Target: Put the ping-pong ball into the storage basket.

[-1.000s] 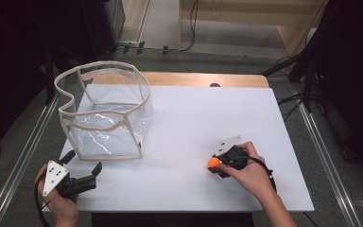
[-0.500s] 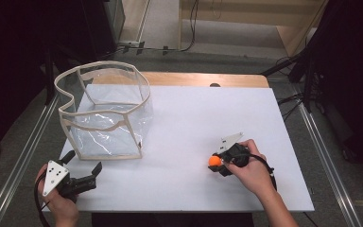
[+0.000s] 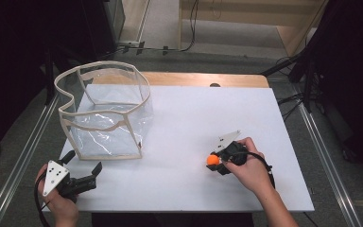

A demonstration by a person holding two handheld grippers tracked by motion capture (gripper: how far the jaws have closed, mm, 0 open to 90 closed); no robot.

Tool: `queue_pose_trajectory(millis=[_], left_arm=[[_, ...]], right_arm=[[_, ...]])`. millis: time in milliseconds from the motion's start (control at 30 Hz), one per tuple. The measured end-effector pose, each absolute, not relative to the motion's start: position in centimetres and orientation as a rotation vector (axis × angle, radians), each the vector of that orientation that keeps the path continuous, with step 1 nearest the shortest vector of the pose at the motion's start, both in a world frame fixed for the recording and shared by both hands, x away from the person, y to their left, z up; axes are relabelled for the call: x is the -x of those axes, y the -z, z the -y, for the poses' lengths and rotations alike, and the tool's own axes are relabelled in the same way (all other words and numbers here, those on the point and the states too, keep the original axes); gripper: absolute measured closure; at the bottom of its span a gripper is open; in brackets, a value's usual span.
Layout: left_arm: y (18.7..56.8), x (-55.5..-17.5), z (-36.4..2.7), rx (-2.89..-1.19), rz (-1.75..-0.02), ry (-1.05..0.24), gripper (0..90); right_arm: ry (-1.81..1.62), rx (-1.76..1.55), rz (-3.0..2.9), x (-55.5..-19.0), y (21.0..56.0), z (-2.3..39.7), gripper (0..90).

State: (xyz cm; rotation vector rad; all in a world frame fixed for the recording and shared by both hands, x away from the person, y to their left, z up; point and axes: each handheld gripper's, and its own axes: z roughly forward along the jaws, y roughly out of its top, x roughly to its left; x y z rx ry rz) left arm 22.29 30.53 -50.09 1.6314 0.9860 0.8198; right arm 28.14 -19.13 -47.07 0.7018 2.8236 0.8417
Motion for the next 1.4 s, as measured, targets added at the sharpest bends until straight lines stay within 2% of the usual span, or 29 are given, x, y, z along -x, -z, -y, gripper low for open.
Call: queue_pose_trajectory(millis=[1400], left_arm=[[50.1,-22.3,-30.5,-1.635,-0.984,-0.818,0.0]], right_arm=[[-0.878,-0.602,-2.845,-30.0,44.6,16.3,48.2]])
